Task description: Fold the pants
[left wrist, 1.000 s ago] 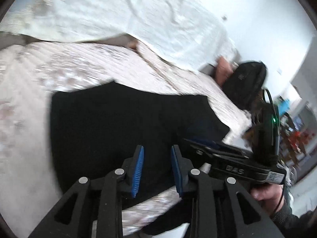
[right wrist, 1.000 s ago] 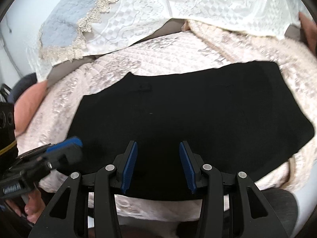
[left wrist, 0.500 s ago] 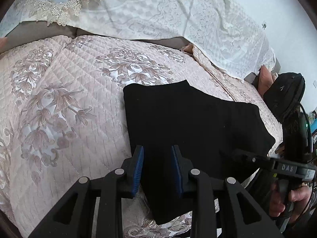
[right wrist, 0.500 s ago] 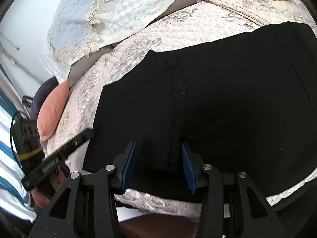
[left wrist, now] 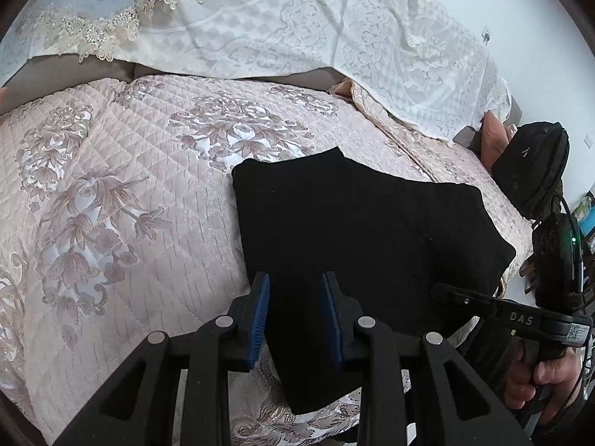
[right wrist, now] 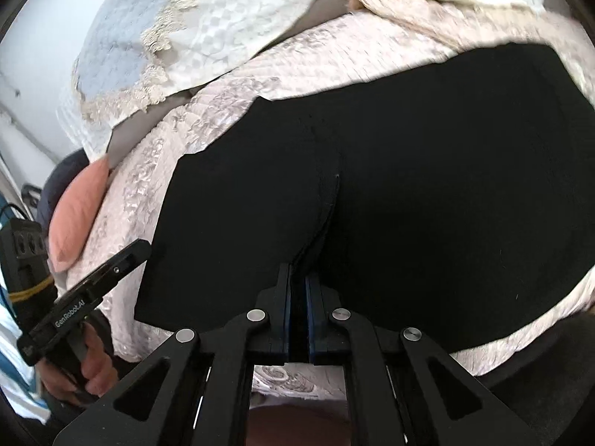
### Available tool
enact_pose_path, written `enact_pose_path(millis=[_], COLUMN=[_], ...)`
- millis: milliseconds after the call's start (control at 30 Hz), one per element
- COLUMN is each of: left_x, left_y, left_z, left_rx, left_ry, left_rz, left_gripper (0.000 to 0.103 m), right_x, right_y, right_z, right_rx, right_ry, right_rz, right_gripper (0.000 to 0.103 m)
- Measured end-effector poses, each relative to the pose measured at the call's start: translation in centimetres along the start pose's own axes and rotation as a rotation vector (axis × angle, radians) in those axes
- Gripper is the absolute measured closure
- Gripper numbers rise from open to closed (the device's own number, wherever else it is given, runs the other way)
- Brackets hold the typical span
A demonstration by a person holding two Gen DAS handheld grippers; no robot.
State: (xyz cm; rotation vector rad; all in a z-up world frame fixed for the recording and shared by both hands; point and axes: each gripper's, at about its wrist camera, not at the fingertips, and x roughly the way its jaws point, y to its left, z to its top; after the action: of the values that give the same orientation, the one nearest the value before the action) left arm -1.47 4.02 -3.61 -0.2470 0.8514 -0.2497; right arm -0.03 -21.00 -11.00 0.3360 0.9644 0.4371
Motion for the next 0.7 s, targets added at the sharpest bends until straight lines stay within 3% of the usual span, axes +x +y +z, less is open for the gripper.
enact_pose_path(millis=[200,333,433,600,700], left_x=[0.3,0.6,1.3,2.9,2.3], left_y=[-0.3,-1.0,-1.8,-1.6,-2.0], left_z=[1.2,2.0,1.7,0.2,0.2], left_rx=[0.016,0.034,0.057,0.042,0.059], left_ry=[-0.014,-0.025,-0.01,0.046,0.038], left_rz=[0.009,-0.007,-0.017,0.005,0.018], left_gripper=[0.072,0.072,0.072,0.072,0.072], right_x=[-0.4,-2.5,-3.1,0.1,-0.5], right_y=[0.3,0.5,1.0,0.7,0.5], right_z=[0.2,0.8,0.9,0.5,0.6], right_rx=[-0.032,-0.061,-0.078,-0.077,-0.074], right_ry=[0.007,-0.089,-0.12,-0.005,-0.034], right_rz=[-0.002,-0.077,-0.037,-0.058,-0.046], right_gripper=[0.088,0.085,0.085,0.087,0.086])
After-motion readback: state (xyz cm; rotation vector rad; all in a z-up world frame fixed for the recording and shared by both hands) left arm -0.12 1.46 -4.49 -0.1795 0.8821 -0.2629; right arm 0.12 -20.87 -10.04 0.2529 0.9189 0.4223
